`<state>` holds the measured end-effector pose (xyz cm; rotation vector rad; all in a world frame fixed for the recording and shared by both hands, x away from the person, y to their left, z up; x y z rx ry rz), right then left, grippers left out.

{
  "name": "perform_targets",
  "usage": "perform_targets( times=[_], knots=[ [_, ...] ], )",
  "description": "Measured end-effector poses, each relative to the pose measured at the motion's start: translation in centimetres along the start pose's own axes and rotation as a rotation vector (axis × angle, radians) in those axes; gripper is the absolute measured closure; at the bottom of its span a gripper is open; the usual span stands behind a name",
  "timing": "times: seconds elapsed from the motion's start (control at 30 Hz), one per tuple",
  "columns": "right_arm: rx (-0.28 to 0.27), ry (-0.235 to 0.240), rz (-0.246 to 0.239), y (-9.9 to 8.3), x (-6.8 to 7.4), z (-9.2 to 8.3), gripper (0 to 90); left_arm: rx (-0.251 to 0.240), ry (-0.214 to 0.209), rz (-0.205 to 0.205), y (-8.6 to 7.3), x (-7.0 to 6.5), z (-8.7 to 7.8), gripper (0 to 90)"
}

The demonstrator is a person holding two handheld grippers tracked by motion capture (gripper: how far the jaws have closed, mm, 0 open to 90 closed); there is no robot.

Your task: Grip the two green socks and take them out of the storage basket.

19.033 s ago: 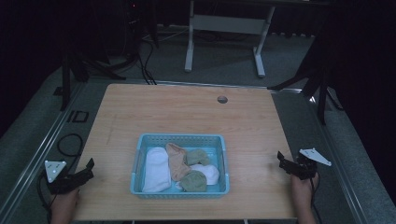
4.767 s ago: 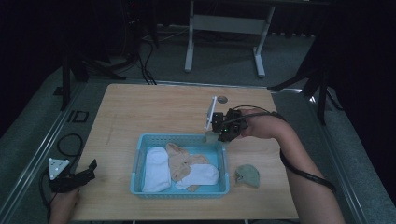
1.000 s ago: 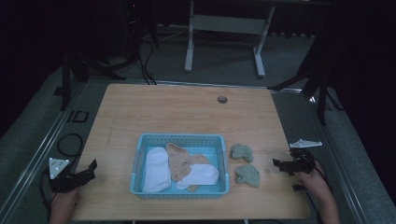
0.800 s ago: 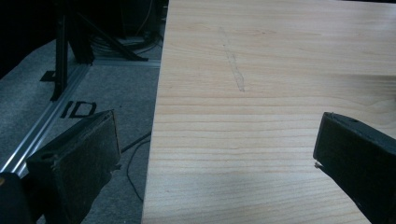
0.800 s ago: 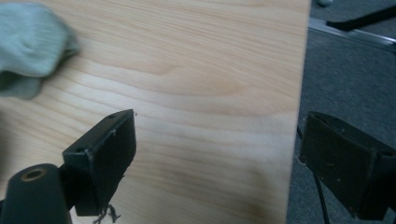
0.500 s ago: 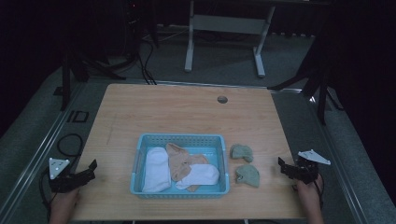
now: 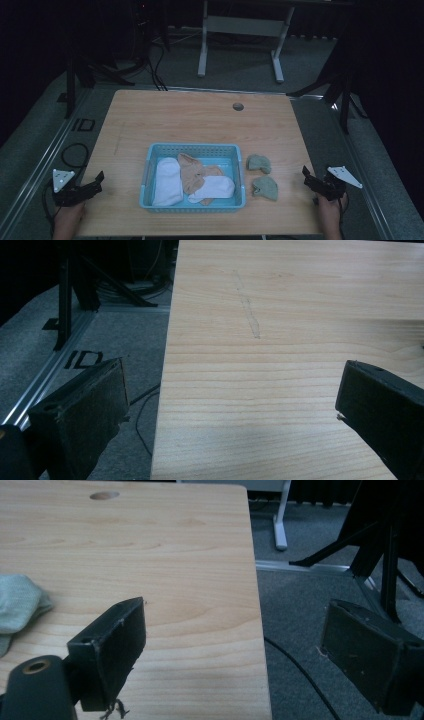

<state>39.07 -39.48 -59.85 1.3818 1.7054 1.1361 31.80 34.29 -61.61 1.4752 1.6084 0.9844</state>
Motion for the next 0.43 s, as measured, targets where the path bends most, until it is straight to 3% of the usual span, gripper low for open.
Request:
perform_targets(
  times=[0.43],
  knots=[
    [0.016, -0.01, 0.012, -0.34, -0.36, 0.23, 10.8, -0.003, -0.002, -0.001, 0.01, -0.02, -0.03, 0.7]
  ],
)
Point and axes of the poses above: each handheld gripper's, and its own axes: z roughly forward along the jaws, y roughly out of its top, x roughly to its left, the point moved 10 cm from there along z, roughly forward along the jaws, and after that the axes turned 6 degrees about y, right-handed, at the moved point
